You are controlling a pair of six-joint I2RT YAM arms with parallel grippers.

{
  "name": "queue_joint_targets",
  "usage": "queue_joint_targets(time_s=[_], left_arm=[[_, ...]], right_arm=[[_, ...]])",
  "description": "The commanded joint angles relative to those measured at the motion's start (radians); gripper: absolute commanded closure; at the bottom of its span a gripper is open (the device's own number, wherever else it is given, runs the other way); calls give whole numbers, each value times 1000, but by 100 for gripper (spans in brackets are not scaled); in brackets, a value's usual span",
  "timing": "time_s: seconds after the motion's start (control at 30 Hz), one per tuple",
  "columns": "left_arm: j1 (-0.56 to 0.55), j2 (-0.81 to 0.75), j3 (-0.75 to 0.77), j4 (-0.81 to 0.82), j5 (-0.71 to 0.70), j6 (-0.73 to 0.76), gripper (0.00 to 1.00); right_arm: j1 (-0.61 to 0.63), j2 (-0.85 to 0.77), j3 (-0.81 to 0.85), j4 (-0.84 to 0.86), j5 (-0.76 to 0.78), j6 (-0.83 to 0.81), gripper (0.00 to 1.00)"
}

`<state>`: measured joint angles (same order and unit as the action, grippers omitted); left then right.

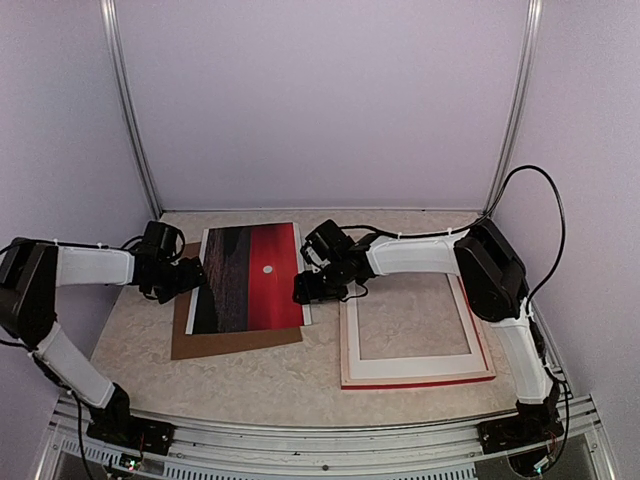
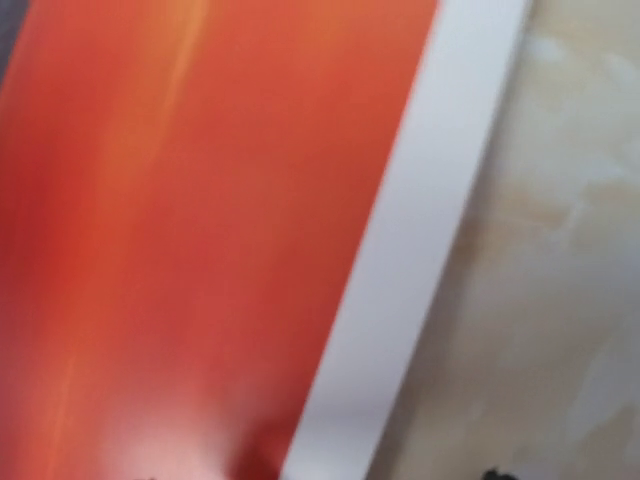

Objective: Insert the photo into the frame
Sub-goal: Move the frame body to the center of the board, then pick up the photo from the backboard.

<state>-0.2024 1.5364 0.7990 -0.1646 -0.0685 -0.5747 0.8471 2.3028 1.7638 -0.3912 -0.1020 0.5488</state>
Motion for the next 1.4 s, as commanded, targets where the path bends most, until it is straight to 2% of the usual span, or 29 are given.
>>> queue_joint_targets(time_s=[0.0, 0.33, 0.7, 1.2, 1.37], left_arm=[[14, 81, 51, 23, 7, 22, 12], [14, 150, 37, 60, 64, 32, 35], [32, 166, 12, 126, 201, 20, 49], [85, 65, -83, 313, 426, -47, 54], [89, 54, -90, 338, 462, -53, 55]], right_arm=[[-29, 35, 33, 11, -34, 39, 32], [-28, 36, -23, 88, -118, 89, 40], [-22, 40, -70, 127, -145, 113, 48], [-18, 36, -116, 126, -131, 112, 49], [-18, 38, -125, 126, -128, 109, 49]])
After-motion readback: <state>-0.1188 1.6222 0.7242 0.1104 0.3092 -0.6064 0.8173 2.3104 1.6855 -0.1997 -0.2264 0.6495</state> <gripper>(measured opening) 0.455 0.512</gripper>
